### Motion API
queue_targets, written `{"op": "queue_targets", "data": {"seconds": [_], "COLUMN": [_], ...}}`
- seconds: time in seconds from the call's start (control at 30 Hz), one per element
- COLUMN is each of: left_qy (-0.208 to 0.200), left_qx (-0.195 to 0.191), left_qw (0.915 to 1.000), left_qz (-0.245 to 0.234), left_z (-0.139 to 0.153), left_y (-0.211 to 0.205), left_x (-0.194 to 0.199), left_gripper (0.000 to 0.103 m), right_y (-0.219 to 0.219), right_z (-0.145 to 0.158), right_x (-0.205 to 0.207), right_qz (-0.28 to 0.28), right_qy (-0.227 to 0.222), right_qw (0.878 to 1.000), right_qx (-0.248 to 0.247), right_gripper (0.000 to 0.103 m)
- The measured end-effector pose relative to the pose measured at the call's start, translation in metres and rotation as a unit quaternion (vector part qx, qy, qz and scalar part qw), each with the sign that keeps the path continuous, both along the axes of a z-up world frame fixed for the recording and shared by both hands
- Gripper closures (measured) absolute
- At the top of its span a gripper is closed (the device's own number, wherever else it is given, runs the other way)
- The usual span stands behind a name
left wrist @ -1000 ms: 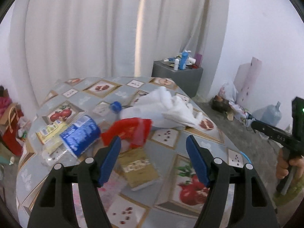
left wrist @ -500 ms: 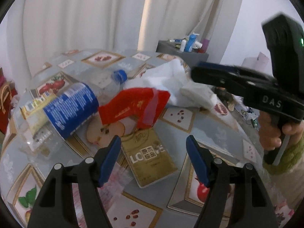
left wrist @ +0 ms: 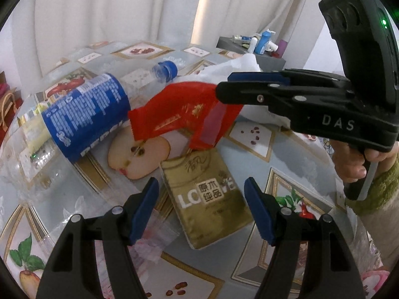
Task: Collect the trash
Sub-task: 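Return both grippers to the table toward the Pepsi bottle and red bag, then grasp the red snack bag with the right gripper while the left gripper grasps the gold box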
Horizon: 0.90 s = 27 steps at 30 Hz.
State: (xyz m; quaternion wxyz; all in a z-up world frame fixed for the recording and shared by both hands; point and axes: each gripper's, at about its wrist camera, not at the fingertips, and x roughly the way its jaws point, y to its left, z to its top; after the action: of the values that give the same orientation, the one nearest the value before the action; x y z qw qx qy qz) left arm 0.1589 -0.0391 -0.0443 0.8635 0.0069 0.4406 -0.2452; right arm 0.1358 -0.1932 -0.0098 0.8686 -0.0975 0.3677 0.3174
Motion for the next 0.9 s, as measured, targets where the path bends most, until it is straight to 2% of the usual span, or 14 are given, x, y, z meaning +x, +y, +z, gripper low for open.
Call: {"op": "queue_targets", "data": {"seconds": [0.13, 0.33, 0.4, 0.67, 0.9], "left_qy": [0.005, 0.014, 0.015, 0.015, 0.018], "left_qx": [-0.004, -0.016, -0.017, -0.016, -0.015], "left_qw": [1.0, 0.9997, 0.9997, 0.9995, 0.9993], "left_qz": [0.001, -0.005, 0.0, 0.021, 0.029], "left_z": [-0.002, -0.002, -0.002, -0.002, 0.0], "left_y": [0.002, 0.007, 0.011, 0.033, 0.042], "left_x": [-0.001, -0.002, -0.004, -0.012, -0.025], "left_gripper": [0.035, 0.045, 0.045, 0.046, 0.047], "right_y": [0.002, 0.002, 0.002, -0.019, -0.056], "right_z": [-0.004, -0.008, -0.009, -0.013, -0.016], "right_x": [0.001, 0.002, -0.001, -0.039, -0.094], "right_qz": [0.005, -0.005, -0.015, -0.105, -0.211], "right_qy": [0.006, 0.012, 0.013, 0.035, 0.064], "right_qw": [1.0, 1.0, 1.0, 0.993, 0.972], "right_qx": [-0.004, -0.004, -0.006, 0.034, 0.086], "right_gripper": [0.079, 0.093, 0.096, 0.099, 0.1]}}
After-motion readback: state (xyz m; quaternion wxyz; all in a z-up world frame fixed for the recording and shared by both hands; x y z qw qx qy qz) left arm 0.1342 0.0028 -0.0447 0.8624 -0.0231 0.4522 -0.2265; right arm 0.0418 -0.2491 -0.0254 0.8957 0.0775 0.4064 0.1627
